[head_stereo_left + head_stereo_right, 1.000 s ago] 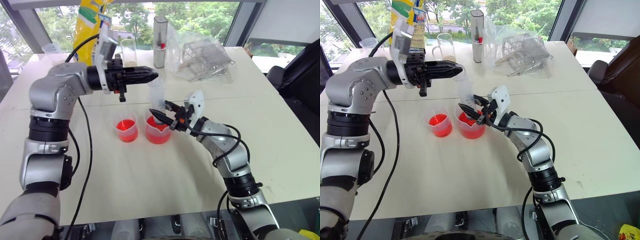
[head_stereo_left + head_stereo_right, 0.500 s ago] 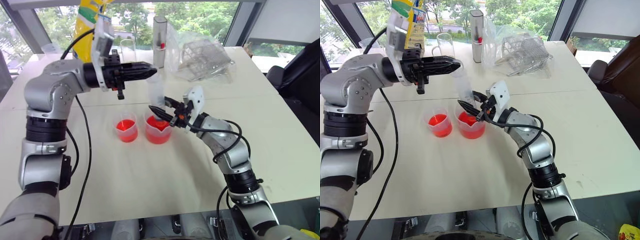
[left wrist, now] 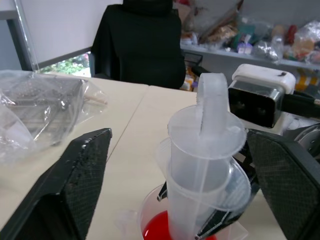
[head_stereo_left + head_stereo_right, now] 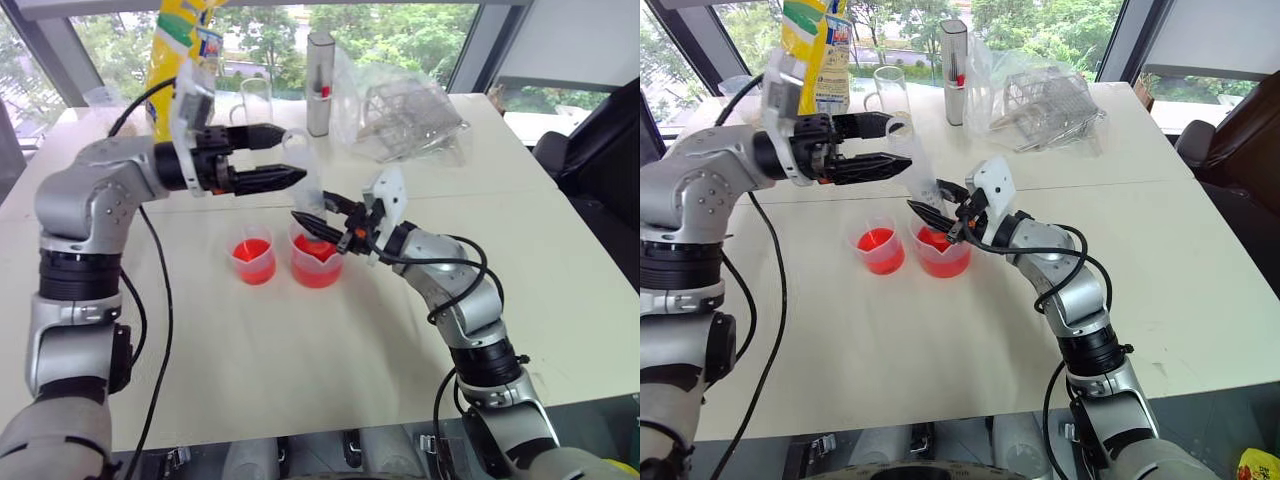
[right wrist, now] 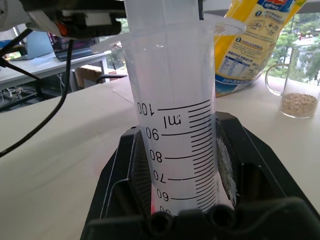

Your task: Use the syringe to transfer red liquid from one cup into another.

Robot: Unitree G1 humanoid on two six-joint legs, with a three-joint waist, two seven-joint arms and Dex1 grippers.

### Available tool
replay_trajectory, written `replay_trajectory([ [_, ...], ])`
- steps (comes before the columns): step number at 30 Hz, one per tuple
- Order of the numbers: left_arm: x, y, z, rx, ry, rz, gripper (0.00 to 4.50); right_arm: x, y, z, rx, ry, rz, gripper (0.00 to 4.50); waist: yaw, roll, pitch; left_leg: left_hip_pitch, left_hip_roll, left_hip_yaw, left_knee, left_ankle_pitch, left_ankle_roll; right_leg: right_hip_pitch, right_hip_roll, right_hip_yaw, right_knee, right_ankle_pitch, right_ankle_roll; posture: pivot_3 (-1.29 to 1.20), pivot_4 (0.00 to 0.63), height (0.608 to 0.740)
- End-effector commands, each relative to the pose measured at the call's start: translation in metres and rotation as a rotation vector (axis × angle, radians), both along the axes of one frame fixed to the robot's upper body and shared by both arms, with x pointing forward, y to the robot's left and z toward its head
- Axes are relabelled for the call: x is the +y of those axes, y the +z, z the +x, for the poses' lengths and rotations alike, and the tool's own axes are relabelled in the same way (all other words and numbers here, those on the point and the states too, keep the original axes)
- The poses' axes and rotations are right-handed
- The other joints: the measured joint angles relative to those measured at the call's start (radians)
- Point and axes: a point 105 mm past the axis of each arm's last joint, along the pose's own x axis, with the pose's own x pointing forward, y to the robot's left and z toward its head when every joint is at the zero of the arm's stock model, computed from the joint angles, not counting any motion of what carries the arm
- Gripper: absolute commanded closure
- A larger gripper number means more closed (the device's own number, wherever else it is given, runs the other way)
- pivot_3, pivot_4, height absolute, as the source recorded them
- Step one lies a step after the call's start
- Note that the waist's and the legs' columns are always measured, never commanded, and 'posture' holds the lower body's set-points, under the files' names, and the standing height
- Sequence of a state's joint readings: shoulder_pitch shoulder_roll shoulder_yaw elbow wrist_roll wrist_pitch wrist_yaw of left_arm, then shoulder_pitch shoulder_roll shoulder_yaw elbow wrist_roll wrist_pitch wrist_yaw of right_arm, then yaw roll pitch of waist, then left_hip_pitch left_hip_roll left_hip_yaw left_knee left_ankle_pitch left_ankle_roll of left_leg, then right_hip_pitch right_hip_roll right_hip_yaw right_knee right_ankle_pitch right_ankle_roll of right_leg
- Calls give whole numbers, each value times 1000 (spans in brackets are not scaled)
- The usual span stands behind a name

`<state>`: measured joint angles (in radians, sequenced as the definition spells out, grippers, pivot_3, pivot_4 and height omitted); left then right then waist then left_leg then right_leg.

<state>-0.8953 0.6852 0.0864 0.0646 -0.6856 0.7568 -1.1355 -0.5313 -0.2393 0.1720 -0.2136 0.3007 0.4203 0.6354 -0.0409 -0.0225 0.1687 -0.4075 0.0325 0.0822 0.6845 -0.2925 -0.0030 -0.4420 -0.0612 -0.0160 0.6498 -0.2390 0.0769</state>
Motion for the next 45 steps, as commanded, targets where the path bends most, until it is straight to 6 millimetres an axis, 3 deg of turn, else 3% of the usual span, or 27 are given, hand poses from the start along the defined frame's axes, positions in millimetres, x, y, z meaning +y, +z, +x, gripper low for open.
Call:
replay_trajectory([
  [1,23,22,-10,-55,52,-32,22,0,28,-5,-77,11,51,3071,-3,0,0,0,0,0,0,0,0,0,0,0,0,0,0,0,150,740],
  [8,68,34,-22,-43,180,-30,22,0,73,-5,-112,44,112,3071,-1,0,0,0,1,0,0,0,0,0,-1,0,0,0,0,0,150,740],
  [13,79,35,-31,-46,218,-21,22,17,108,-9,-123,137,170,3071,1,0,0,0,1,0,0,0,0,0,-1,0,0,0,0,0,150,740],
  [16,80,40,-36,-55,222,-48,22,32,115,-9,-91,196,215,3071,0,0,0,0,1,0,0,0,0,0,-1,0,0,0,0,0,150,740],
  [21,81,50,-45,-72,222,-72,22,66,94,-5,-44,258,207,3071,-2,0,0,0,1,0,0,0,0,0,-1,0,0,0,0,0,150,740],
  [29,74,56,-47,-76,207,-93,22,85,43,-2,17,273,141,3071,-1,0,0,0,1,0,0,0,0,0,-2,0,0,0,0,0,150,740],
  [43,57,48,-31,-70,190,-77,22,91,30,-3,8,268,110,3071,-3,0,0,0,1,0,0,0,-1,0,-1,0,0,0,0,0,150,740],
  [45,56,45,-29,-69,196,-63,525,91,29,-3,9,267,109,3071,-2,0,0,0,1,0,0,0,-1,0,-1,0,0,0,0,0,150,740],
])
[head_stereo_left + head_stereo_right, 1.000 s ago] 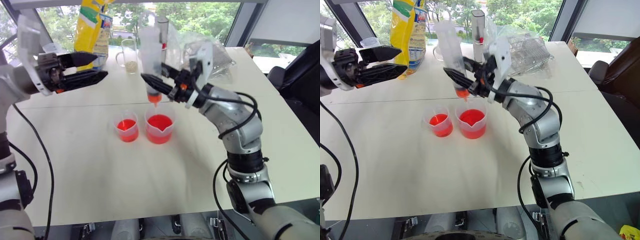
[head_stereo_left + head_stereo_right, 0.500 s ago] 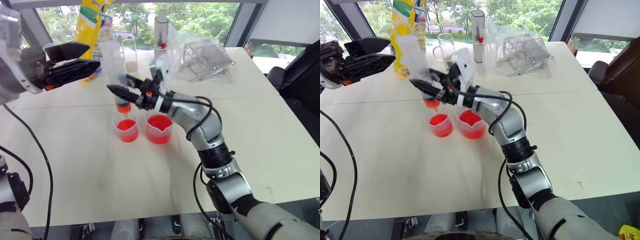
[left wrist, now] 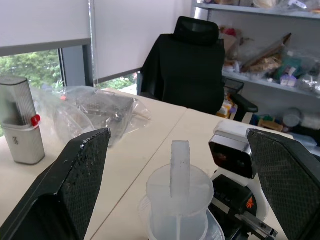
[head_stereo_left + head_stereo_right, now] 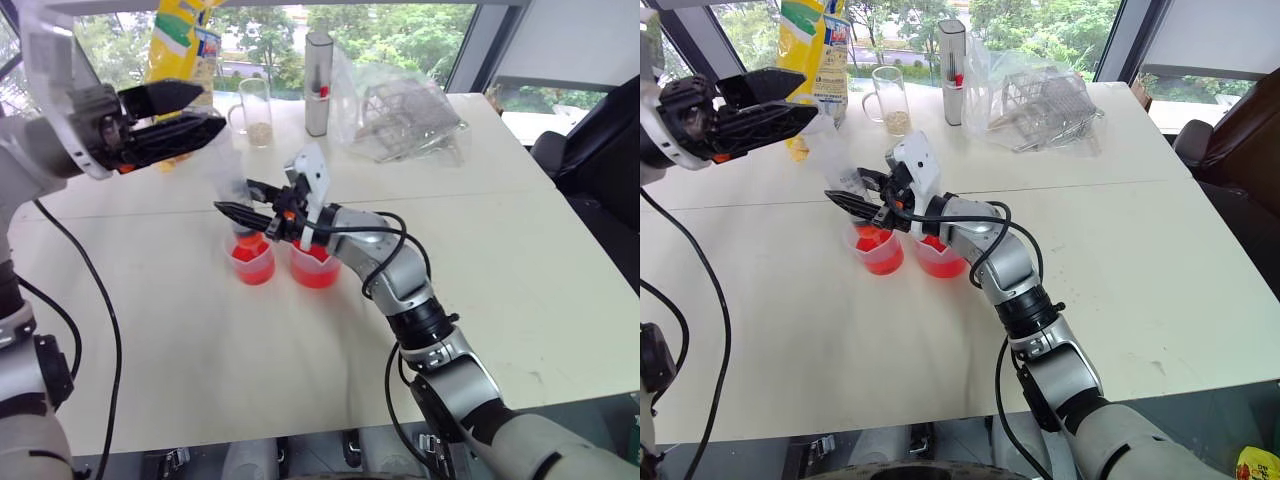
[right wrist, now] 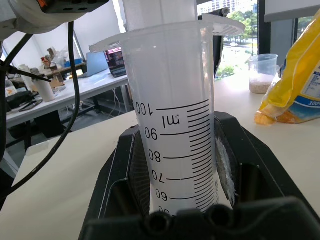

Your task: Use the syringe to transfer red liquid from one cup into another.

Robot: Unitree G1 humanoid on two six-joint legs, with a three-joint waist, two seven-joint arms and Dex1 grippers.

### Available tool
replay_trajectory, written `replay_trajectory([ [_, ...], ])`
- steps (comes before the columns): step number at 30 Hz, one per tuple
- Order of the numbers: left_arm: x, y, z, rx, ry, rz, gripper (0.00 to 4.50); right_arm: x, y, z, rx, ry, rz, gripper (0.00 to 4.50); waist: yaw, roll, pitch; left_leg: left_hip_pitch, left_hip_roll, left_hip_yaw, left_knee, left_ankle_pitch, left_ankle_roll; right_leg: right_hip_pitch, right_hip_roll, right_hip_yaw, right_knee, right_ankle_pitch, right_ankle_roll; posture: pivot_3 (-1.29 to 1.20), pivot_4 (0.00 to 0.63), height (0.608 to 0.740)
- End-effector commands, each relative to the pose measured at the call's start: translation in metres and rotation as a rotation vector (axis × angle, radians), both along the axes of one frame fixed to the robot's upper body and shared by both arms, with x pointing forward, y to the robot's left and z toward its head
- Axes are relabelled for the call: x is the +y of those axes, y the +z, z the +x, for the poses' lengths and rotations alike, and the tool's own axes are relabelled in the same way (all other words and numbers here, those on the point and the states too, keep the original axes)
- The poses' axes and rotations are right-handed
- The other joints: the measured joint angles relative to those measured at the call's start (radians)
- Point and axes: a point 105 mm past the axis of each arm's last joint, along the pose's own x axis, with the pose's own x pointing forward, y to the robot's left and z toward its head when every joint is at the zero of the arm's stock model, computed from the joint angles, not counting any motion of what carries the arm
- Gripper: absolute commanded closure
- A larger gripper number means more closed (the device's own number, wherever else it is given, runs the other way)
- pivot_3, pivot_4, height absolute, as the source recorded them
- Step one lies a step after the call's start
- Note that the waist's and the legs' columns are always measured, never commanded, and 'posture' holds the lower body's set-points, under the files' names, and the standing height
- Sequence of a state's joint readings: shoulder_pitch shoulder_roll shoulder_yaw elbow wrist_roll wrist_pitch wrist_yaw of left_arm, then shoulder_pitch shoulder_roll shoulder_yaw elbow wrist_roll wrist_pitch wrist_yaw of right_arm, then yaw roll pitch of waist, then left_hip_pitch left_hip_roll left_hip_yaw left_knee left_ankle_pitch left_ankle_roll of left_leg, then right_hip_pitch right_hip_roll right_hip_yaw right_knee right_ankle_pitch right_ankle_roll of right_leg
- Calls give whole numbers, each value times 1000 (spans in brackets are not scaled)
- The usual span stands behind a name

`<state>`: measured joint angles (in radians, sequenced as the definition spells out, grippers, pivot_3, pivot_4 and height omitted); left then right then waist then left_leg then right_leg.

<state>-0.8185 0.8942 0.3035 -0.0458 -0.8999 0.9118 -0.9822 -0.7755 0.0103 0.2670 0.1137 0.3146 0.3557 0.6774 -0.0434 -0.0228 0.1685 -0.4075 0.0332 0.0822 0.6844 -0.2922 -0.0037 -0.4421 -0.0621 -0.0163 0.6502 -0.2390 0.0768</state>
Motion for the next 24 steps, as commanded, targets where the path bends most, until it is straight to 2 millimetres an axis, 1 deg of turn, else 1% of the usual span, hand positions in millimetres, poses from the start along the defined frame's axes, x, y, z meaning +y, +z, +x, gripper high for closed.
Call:
replay_trajectory([
  [1,-1,5,-1,-45,5,20,760,2,11,-6,-49,15,33,3071,0,0,0,0,0,0,0,0,0,0,0,0,0,0,0,0,150,740],
  [3,-1,3,-1,-41,4,25,1675,2,11,-6,-49,15,32,3071,0,0,0,0,0,0,0,0,0,0,0,0,0,0,0,0,150,740],
  [8,-1,-1,-2,-37,0,39,4211,2,11,-7,-52,14,31,3071,0,0,0,0,0,0,0,0,0,0,0,0,0,0,0,0,150,740],
  [9,-1,-2,-2,-36,-2,41,4482,2,12,-6,-53,14,30,3071,0,0,0,0,0,0,0,0,0,0,0,0,0,0,0,0,150,740],
  [15,-5,-13,-4,-18,-22,83,4482,2,19,-6,-70,14,39,3071,0,0,0,0,0,0,0,0,0,0,0,0,0,0,0,0,150,740],
  [24,-5,-30,0,-3,-10,126,4482,-4,51,1,-120,-22,102,3071,0,0,0,0,0,0,0,0,0,0,0,0,0,0,0,0,150,740],
])
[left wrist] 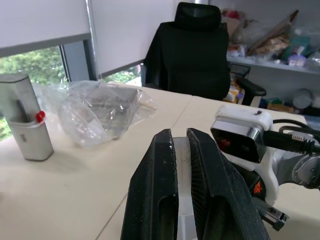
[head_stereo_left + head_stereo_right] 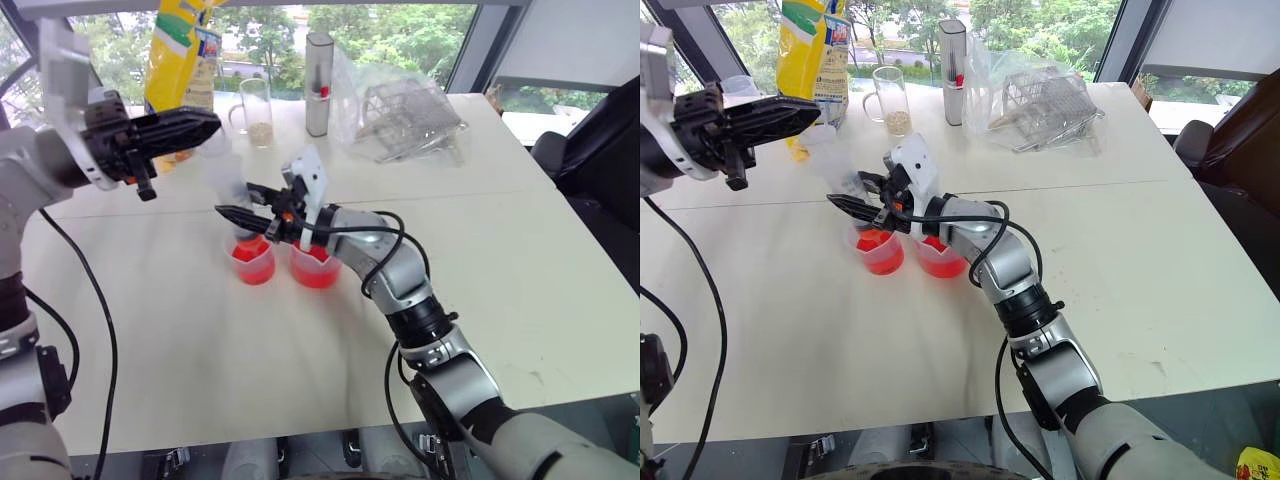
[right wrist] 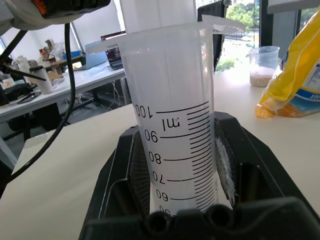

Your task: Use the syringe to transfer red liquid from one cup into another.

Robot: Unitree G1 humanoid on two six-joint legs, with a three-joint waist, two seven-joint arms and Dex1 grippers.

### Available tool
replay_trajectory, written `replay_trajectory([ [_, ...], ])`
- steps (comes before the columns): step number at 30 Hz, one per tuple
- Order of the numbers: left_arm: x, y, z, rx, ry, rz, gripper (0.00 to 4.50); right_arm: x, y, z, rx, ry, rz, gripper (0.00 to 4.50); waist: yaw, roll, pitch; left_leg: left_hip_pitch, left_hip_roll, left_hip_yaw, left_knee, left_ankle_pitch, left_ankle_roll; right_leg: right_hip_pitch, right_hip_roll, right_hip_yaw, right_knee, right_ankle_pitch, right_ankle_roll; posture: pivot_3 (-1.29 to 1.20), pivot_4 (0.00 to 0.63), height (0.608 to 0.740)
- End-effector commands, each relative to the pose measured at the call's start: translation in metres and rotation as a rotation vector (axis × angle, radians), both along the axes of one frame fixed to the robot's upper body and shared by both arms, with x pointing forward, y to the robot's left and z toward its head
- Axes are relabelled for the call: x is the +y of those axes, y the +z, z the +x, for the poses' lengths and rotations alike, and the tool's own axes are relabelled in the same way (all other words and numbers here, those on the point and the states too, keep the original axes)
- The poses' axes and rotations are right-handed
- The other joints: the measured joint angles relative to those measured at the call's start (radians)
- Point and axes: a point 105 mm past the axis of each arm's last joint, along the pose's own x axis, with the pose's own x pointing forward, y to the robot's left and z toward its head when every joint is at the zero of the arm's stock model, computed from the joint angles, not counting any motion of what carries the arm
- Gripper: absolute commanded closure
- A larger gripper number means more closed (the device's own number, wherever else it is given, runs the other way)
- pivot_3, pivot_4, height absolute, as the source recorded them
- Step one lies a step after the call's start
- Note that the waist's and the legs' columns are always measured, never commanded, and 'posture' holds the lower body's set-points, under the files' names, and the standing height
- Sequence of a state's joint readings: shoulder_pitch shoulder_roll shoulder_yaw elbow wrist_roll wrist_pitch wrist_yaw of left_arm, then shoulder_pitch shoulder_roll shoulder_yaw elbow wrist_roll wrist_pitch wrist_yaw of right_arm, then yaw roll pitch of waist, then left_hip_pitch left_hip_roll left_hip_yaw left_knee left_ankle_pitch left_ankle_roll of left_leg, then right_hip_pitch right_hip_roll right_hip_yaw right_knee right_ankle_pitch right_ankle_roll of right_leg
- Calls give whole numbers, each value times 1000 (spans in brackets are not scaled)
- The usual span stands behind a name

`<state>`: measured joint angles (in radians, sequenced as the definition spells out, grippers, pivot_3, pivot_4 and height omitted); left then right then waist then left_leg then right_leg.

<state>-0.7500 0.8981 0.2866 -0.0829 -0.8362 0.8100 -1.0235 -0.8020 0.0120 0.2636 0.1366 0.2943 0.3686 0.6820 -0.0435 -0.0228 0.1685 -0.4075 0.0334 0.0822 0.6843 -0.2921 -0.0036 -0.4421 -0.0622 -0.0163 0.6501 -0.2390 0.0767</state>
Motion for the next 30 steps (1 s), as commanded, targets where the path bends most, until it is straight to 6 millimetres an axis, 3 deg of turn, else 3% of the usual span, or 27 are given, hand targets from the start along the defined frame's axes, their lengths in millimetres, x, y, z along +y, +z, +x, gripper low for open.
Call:
replay_trajectory([
  [1,-6,-19,1,54,-20,61,4482,-7,54,-2,-121,-16,135,3071,0,0,0,0,0,0,0,0,0,0,0,0,0,0,0,0,150,740],
  [10,-7,-31,3,69,-16,82,4482,-13,77,-4,-145,-13,177,3071,0,0,0,0,0,0,0,0,0,0,0,0,0,0,0,0,150,740],
  [19,-10,-40,1,88,-23,95,4482,-15,87,-6,-144,-11,200,3071,0,0,0,0,0,0,0,0,0,0,0,0,0,0,0,0,150,740],
  [24,-12,-41,2,89,-26,102,4482,-13,85,-7,-135,-8,196,3071,0,0,0,0,0,0,0,0,0,0,0,0,0,0,0,0,150,740],
  [30,-12,-25,4,56,-22,72,4482,-8,67,-8,-115,1,155,3071,0,0,0,0,0,0,0,0,0,0,0,0,0,0,0,0,150,740],
])
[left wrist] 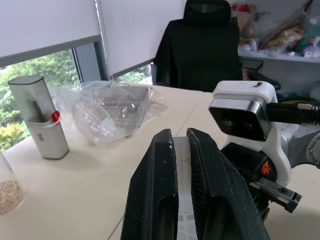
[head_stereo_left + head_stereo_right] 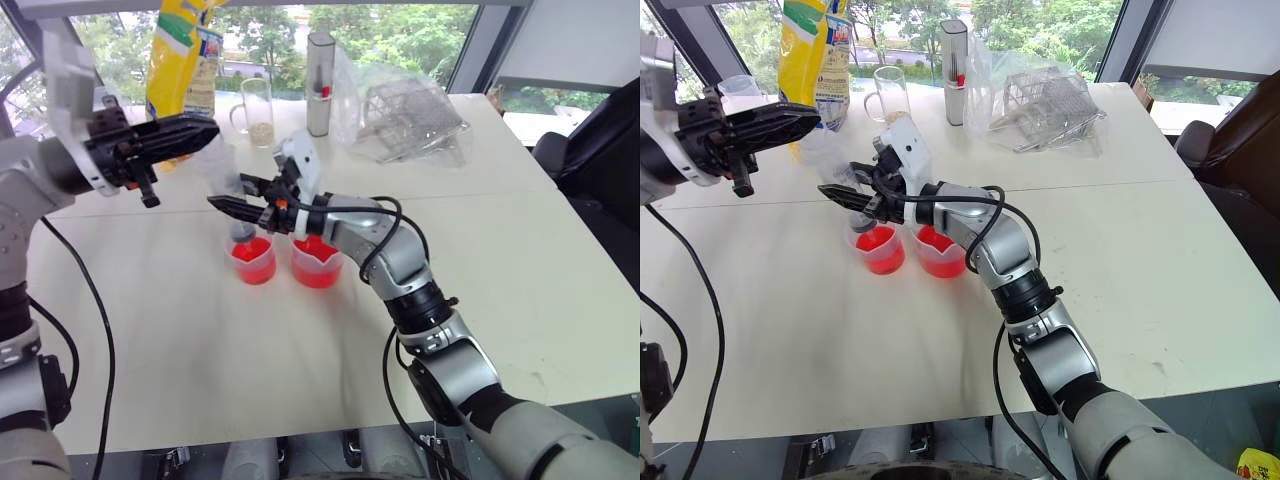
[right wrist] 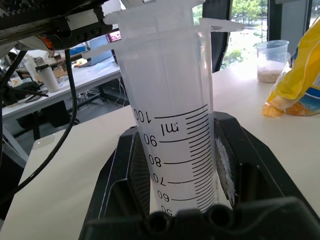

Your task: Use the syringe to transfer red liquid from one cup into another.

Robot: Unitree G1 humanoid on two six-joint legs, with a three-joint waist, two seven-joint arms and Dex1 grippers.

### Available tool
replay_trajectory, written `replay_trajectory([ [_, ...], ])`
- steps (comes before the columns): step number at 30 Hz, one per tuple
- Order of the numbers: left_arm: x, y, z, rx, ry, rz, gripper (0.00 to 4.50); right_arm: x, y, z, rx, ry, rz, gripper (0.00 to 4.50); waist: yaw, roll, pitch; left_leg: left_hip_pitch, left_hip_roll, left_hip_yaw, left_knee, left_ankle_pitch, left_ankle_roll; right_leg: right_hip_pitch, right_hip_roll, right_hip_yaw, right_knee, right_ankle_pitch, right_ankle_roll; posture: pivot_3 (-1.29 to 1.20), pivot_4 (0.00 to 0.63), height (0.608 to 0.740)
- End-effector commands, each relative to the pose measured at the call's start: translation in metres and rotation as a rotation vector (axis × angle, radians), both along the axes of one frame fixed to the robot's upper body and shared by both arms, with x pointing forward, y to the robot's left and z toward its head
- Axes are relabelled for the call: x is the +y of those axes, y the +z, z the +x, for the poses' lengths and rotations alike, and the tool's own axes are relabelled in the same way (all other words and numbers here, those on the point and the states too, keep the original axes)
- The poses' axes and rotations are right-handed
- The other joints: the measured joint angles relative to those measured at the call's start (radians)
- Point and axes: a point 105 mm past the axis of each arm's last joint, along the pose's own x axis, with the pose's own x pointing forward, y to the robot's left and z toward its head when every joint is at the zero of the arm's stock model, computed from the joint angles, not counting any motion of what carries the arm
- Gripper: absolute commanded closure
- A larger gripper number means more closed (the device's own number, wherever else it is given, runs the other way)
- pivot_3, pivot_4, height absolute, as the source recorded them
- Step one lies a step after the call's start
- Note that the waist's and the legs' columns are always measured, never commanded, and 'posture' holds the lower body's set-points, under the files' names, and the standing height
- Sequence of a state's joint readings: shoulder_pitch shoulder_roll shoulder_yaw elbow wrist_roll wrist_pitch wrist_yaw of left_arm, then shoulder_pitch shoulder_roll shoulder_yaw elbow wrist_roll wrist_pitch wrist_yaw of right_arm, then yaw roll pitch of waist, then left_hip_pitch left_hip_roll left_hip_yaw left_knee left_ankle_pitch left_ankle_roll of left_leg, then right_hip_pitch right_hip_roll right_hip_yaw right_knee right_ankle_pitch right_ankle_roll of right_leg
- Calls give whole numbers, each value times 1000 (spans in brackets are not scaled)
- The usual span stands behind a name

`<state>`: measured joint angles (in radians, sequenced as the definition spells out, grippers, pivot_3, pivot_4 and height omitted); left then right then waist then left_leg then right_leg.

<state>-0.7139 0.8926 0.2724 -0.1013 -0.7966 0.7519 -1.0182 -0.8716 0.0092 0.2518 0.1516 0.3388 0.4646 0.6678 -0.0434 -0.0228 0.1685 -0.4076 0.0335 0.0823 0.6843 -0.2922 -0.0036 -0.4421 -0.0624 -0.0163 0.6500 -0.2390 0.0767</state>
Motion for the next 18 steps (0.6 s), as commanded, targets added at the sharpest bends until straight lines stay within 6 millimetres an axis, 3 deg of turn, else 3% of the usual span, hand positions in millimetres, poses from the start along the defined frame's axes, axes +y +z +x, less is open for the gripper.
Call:
replay_trajectory([
  [1,-12,-14,1,79,-46,30,4482,-13,55,-11,-158,-17,169,3071,0,0,0,0,0,0,0,0,0,0,0,0,0,0,0,0,150,740],
  [5,-9,-2,3,71,-37,-10,4482,-11,46,-12,-141,-11,154,3071,0,0,0,0,0,0,0,0,0,0,0,0,0,0,0,0,150,740],
  [8,-8,3,3,69,-39,-24,3262,-9,41,-14,-128,-1,147,3071,0,0,0,0,0,0,0,0,0,0,0,0,0,0,0,0,150,740],
  [14,5,30,6,22,1,-121,164,-5,29,-15,-81,4,140,3071,0,0,0,0,0,0,0,0,0,0,1,0,0,0,0,0,150,740],
  [18,11,37,1,8,1,-114,21,-5,23,-15,-66,1,132,3071,-1,0,0,0,0,0,0,0,0,0,0,0,0,0,0,0,150,740],
])
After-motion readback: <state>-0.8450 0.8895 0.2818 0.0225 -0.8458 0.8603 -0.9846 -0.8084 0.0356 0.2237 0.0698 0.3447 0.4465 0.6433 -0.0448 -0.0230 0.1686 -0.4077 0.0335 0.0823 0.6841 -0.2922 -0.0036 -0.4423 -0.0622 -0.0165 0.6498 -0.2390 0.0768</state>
